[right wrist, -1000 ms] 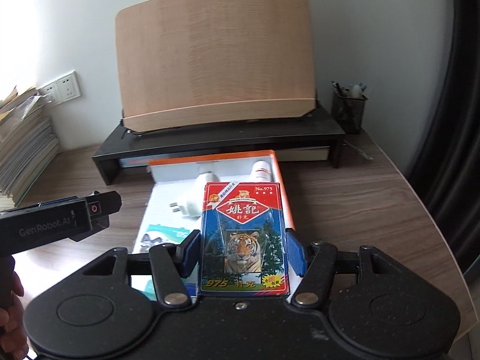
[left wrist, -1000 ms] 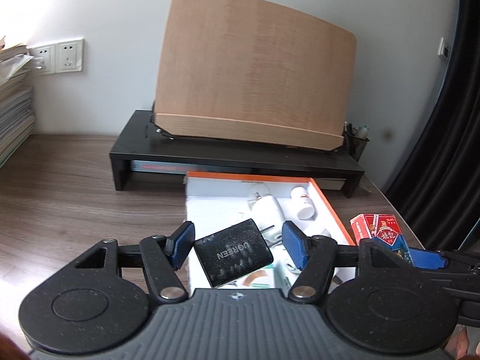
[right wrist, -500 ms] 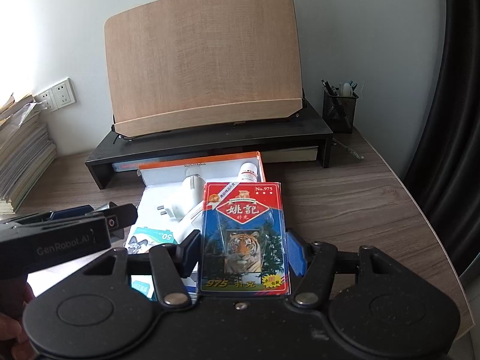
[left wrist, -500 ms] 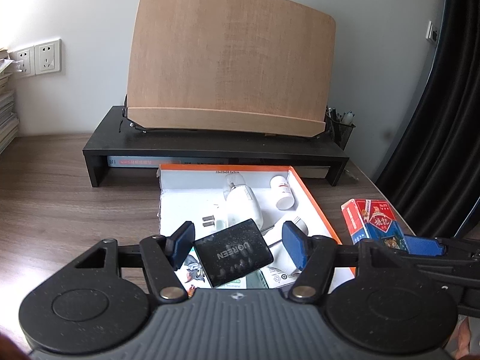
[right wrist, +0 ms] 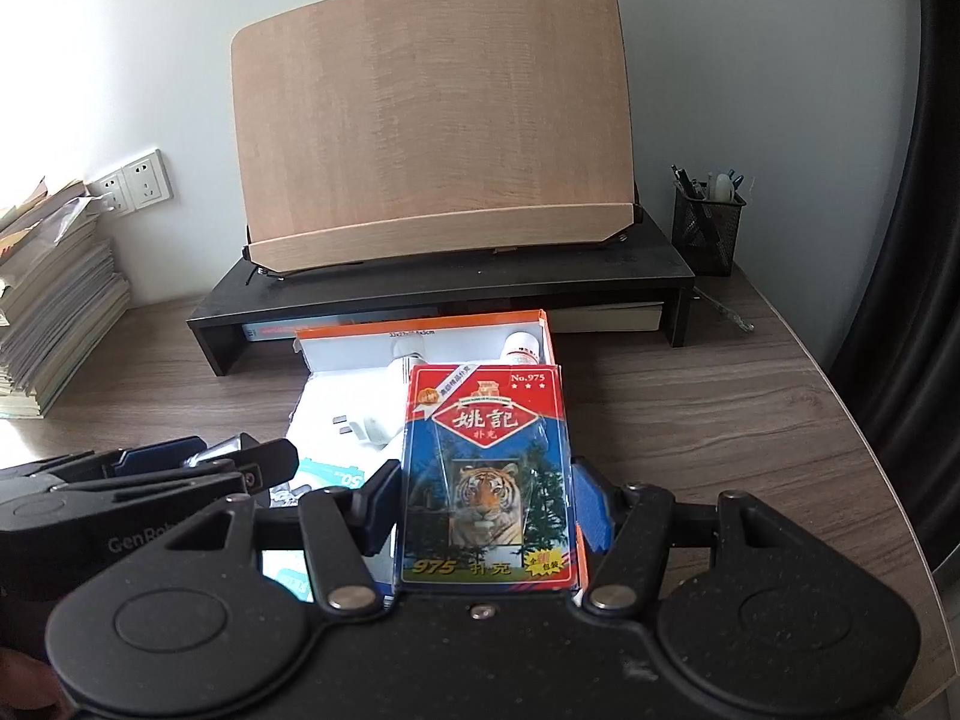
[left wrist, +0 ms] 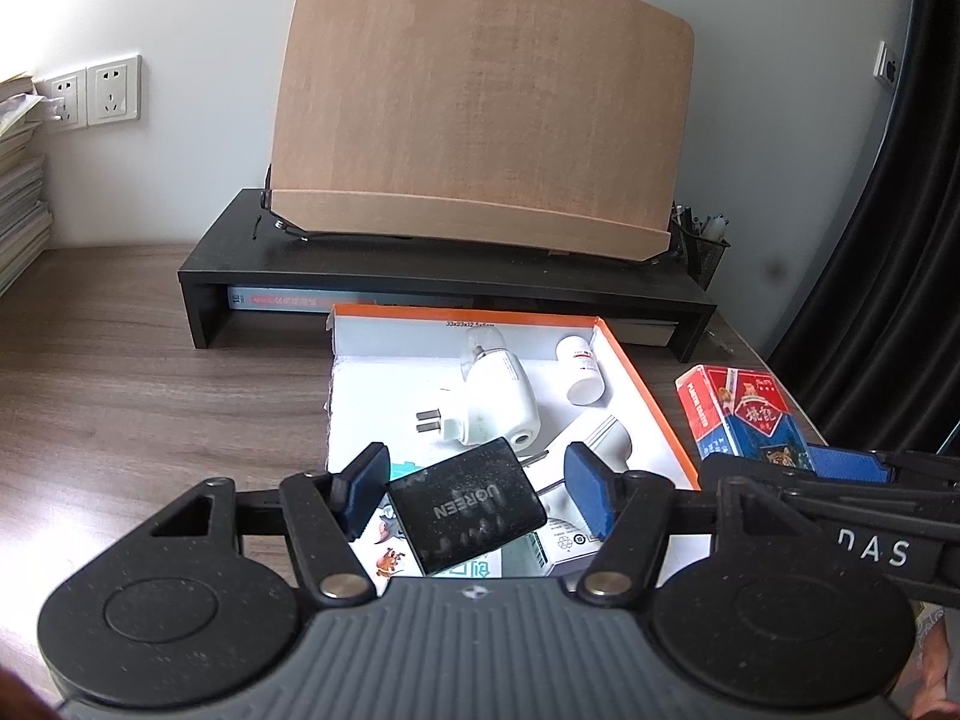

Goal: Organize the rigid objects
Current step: 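Carry the black charger in the left tool and card box in the right tool over the tray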

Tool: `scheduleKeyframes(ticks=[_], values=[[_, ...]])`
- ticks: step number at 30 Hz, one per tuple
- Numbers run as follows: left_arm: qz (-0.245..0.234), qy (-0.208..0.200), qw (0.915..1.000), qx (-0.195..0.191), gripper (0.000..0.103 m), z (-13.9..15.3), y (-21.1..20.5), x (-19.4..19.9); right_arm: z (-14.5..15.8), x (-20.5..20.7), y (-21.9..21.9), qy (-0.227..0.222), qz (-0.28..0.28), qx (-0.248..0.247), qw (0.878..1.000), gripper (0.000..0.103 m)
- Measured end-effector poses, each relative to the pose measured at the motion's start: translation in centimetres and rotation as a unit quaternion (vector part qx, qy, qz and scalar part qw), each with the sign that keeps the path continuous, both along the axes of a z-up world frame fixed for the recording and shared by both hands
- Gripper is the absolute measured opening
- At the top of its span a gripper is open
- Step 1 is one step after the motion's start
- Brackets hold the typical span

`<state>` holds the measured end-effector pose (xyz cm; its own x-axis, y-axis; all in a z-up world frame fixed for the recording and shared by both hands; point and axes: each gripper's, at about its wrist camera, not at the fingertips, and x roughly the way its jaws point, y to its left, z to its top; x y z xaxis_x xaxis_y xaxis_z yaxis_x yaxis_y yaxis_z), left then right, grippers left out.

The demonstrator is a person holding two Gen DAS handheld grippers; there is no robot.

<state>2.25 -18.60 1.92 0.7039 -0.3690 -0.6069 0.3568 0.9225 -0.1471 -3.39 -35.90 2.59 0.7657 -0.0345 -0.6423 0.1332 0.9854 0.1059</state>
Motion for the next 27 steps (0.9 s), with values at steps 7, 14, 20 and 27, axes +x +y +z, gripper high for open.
scheduleKeyframes(ticks=[7, 14, 20, 27], values=[[-0.002, 0.002, 1.0000, 0.000, 0.065, -0.12, -0.18, -0.02, -0.03, 0.08, -0.09, 0.000, 0.002, 0.000, 1.000, 0.071], [-0.005, 0.003, 1.0000, 0.001, 0.065, -0.22, -0.35, -0.06, 0.01, 0.22, -0.19, -0.002, 0.000, 0.003, 1.000, 0.071], [-0.006, 0.006, 1.0000, 0.001, 0.065, -0.34, -0.53, 0.14, 0.00, 0.43, -0.11, -0.002, -0.001, 0.003, 1.000, 0.071], [-0.008, 0.007, 0.9999, 0.001, 0.065, -0.44, -0.66, 0.52, 0.00, 0.86, -0.18, -0.004, -0.001, 0.003, 1.000, 0.071]])
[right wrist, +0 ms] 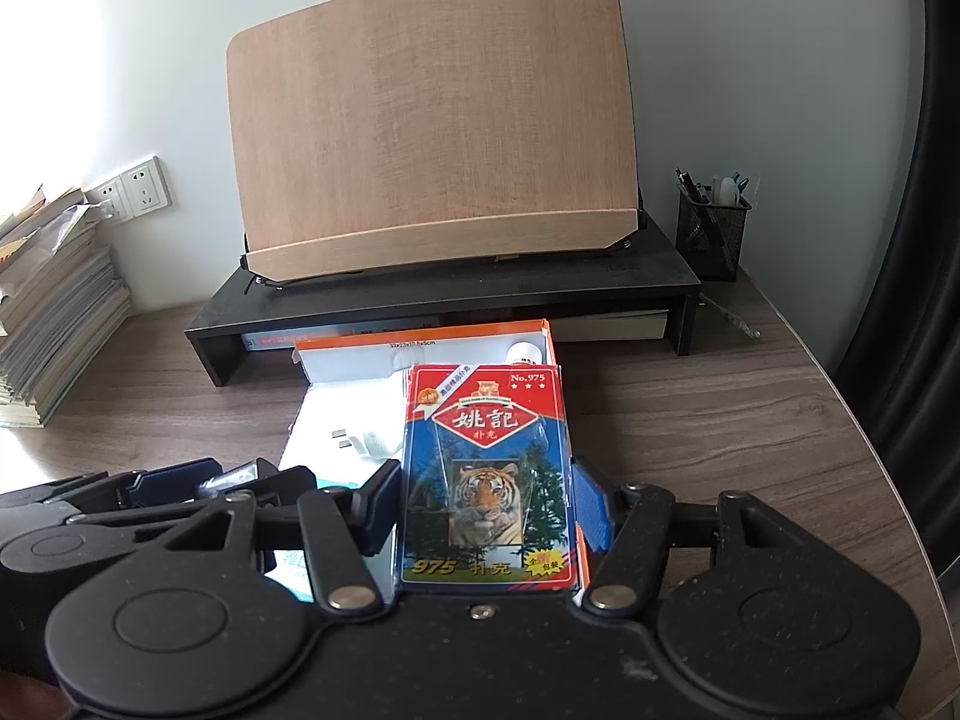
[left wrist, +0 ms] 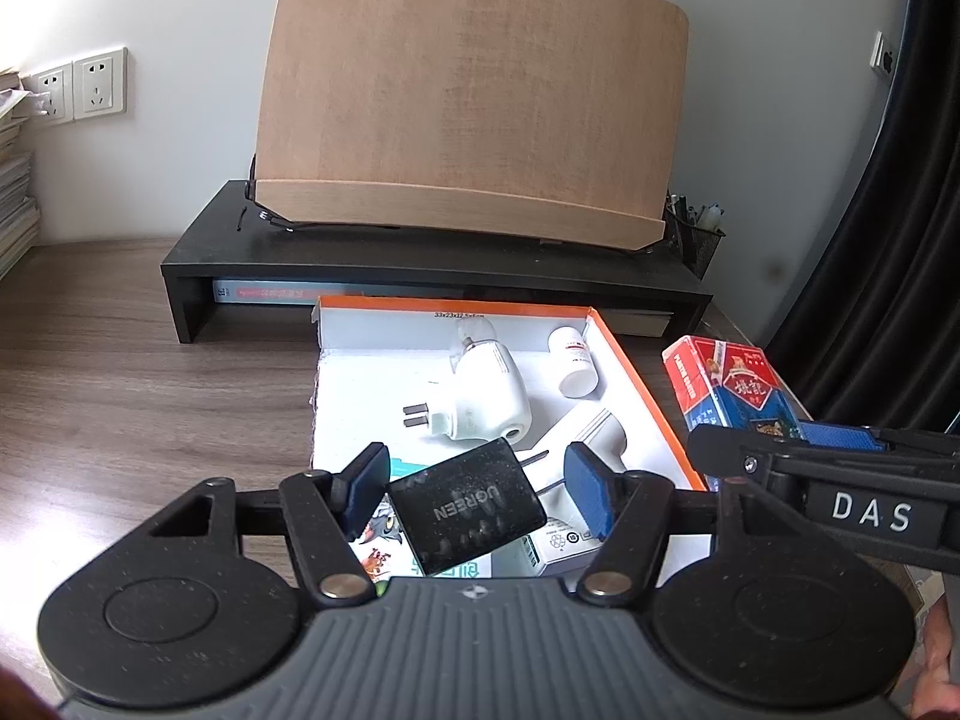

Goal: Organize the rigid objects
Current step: 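Carry the black charger in the left tool and card box in the right tool over the tray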

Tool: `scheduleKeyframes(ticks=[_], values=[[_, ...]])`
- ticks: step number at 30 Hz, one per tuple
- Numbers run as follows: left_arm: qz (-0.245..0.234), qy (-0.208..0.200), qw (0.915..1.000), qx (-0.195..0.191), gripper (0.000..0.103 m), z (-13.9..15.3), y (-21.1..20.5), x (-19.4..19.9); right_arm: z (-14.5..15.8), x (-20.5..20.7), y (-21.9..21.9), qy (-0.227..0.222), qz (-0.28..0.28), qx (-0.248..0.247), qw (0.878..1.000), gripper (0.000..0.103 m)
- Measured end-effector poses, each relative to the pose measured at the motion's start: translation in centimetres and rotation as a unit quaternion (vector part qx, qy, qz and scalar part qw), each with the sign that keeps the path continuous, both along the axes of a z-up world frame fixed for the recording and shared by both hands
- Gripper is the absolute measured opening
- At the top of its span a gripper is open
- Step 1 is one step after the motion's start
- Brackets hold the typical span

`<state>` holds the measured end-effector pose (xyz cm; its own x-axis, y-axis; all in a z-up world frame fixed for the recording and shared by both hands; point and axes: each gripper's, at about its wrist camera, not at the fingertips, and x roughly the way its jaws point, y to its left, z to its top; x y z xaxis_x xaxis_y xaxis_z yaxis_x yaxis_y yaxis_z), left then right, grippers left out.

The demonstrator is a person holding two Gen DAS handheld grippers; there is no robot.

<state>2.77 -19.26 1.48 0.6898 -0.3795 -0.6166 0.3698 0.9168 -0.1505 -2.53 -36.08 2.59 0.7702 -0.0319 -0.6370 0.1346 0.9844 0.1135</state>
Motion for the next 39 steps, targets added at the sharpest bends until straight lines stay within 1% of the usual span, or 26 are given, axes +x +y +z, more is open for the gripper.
scheduleKeyframes(ticks=[16, 24, 39], values=[[-0.001, 0.007, 1.0000, 0.002, 0.065, -0.3, -0.2, 0.6, -0.6, 1.4, -0.4, 0.006, -0.001, 0.000, 1.000, 0.071], [-0.005, 0.013, 0.9999, 0.002, 0.065, -0.5, -0.2, 0.8, -0.8, 1.4, -0.7, 0.009, -0.004, 0.000, 1.000, 0.071], [-0.034, 0.020, 0.9992, 0.004, 0.065, -1.2, -1.8, 0.2, -0.8, 0.9, -1.7, 0.012, -0.011, 0.003, 1.000, 0.071]])
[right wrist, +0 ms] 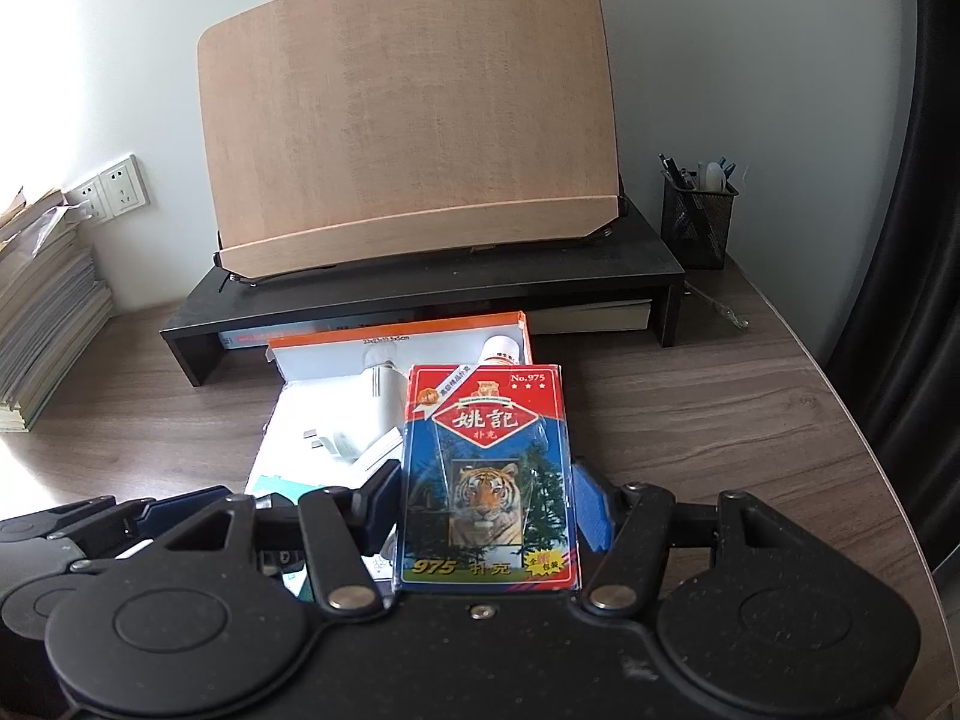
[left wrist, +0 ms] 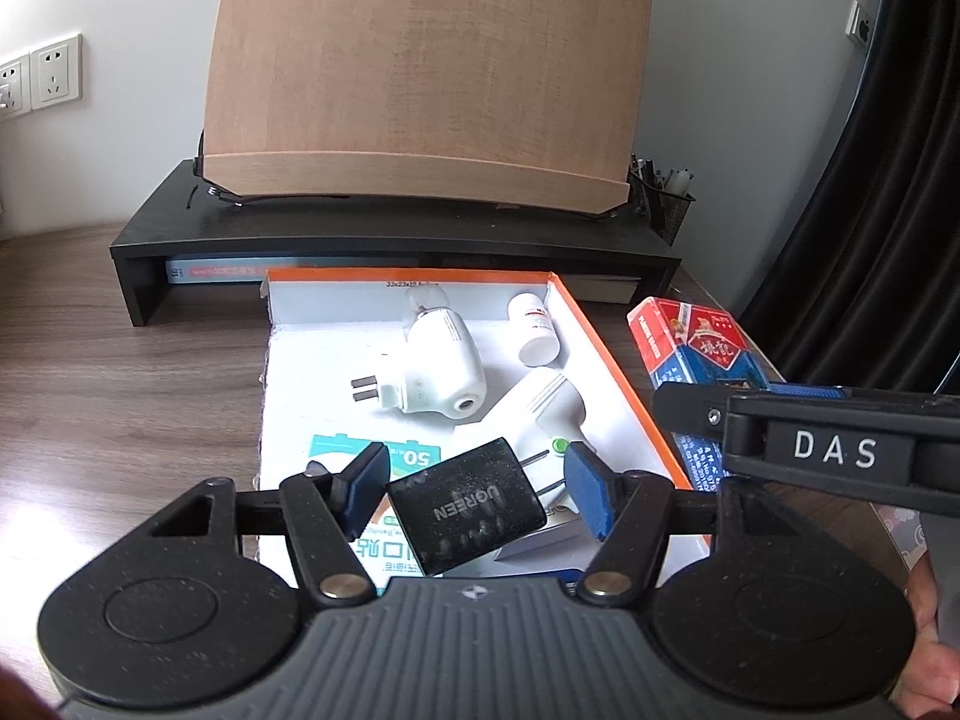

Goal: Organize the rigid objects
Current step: 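Carry the black charger in the left tool and card box in the right tool over the tray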

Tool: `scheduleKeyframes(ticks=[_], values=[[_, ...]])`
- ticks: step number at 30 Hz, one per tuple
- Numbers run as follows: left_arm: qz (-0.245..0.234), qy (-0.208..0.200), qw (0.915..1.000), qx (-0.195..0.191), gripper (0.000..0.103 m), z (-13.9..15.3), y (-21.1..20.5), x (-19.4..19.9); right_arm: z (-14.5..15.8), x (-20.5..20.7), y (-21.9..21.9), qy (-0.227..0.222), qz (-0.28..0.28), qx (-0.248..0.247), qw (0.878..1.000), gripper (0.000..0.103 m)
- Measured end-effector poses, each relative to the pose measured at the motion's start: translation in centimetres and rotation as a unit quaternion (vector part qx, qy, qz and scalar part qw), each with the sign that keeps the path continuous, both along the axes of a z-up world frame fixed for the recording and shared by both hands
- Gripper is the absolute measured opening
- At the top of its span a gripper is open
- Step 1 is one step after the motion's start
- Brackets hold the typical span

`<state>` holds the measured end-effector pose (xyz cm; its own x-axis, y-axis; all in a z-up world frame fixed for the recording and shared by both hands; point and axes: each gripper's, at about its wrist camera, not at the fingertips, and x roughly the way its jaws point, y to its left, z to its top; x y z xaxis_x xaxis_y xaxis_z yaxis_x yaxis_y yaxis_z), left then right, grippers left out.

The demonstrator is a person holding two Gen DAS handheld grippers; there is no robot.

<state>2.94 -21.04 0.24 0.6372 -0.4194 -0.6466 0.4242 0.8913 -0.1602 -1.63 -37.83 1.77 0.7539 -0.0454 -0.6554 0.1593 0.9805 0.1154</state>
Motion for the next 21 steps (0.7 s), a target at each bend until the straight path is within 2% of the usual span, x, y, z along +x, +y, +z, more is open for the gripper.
scheduleKeyframes(ticks=[21], values=[[-0.002, 0.008, 1.0000, 0.002, 0.065, -0.35, -0.44, 0.06, -0.29, 0.53, -0.33, 0.003, 0.004, -0.001, 1.000, 0.071]])
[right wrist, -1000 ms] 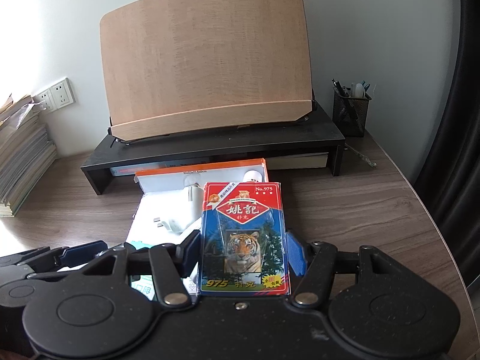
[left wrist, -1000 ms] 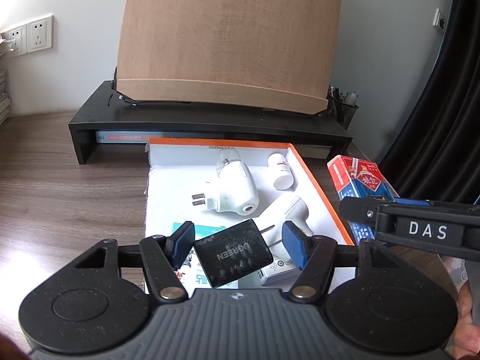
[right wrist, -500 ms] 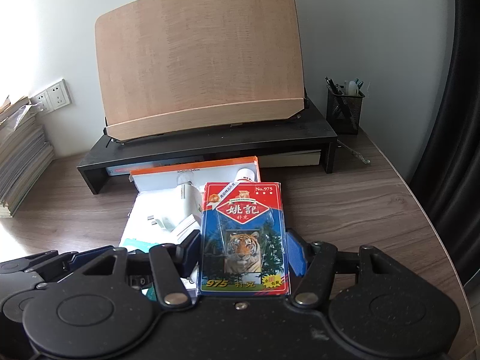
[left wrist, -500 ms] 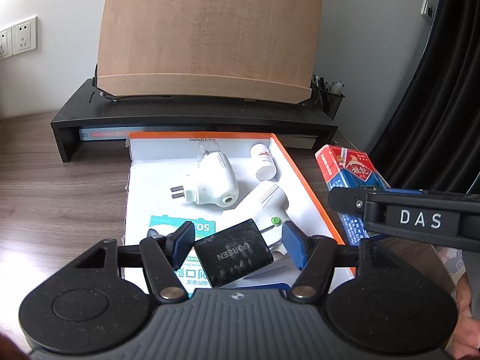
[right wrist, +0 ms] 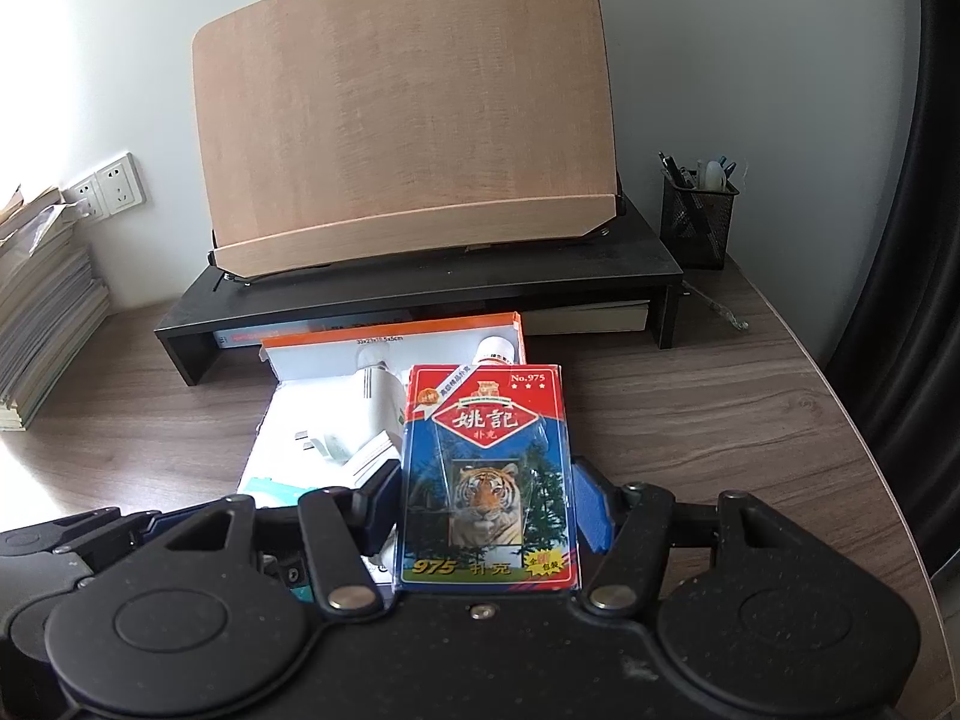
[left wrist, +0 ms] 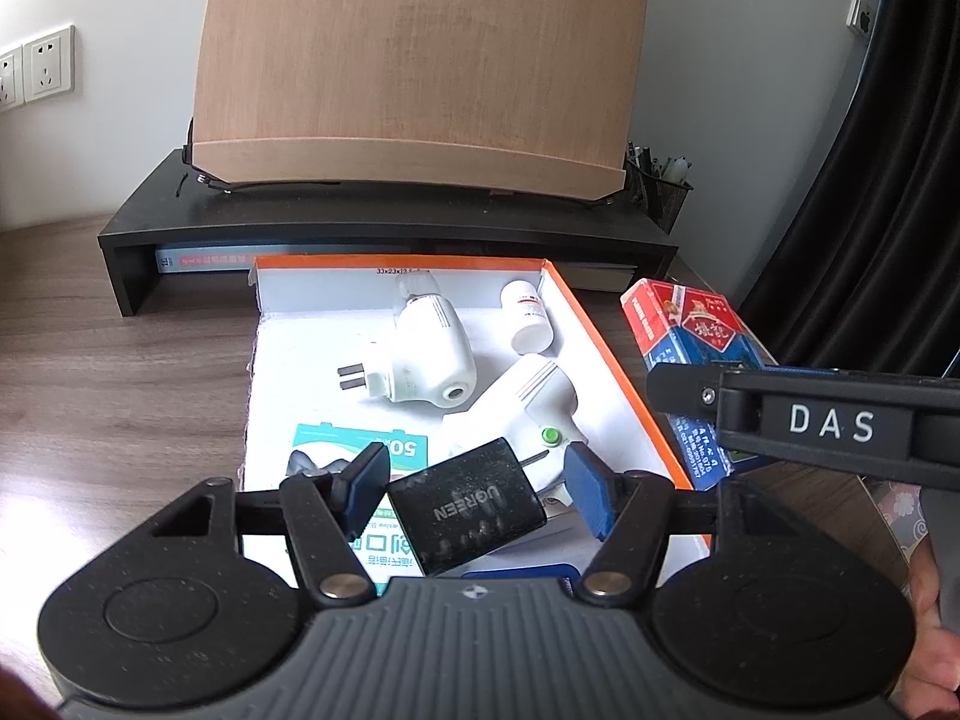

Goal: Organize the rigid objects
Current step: 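Carry the black charger in the left tool and card box in the right tool over the tray, then open the right tool to drop the card box while the left tool releases the black charger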

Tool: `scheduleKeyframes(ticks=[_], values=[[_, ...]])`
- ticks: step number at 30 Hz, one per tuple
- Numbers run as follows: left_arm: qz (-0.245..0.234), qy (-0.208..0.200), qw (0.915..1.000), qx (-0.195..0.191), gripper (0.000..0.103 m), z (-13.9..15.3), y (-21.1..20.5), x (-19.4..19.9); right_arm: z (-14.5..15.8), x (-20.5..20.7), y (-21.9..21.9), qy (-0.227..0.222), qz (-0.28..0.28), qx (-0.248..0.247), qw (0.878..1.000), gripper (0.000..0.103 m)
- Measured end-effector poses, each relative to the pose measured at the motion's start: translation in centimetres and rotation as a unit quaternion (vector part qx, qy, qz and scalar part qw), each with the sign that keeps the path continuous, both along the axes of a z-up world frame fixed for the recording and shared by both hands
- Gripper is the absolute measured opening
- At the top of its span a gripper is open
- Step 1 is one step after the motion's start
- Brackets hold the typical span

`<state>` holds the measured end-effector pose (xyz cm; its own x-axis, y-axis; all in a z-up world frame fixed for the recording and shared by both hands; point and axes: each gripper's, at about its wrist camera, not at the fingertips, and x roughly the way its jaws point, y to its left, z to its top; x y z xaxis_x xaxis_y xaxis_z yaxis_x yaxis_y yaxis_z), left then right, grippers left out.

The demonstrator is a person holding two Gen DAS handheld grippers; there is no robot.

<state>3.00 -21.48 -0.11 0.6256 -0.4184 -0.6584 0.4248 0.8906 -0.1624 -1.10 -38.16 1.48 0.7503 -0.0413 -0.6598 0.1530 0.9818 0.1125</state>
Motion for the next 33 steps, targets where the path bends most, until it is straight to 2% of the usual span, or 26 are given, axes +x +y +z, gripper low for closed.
scheduleKeyframes(ticks=[14, 25, 30, 33], values=[[-0.004, 0.006, 1.0000, 0.000, 0.065, -0.4, -0.8, 0.2, -0.9, 2.5, -0.6, 0.013, 0.017, -0.003, 1.000, 0.071], [0.022, 0.014, 0.9996, -0.007, 0.065, -0.8, -0.7, 0.5, -2.7, 7.8, -0.8, 0.027, 0.069, -0.004, 0.997, 0.071], [0.041, 0.018, 0.9990, -0.008, 0.065, -1.1, -0.7, 0.7, -3.6, 10.6, -0.6, 0.019, 0.092, -0.007, 0.996, 0.071], [0.045, 0.021, 0.9988, -0.007, 0.065, -1.4, -0.7, 0.7, -3.3, 10.9, -1.0, 0.013, 0.093, -0.011, 0.996, 0.071]])
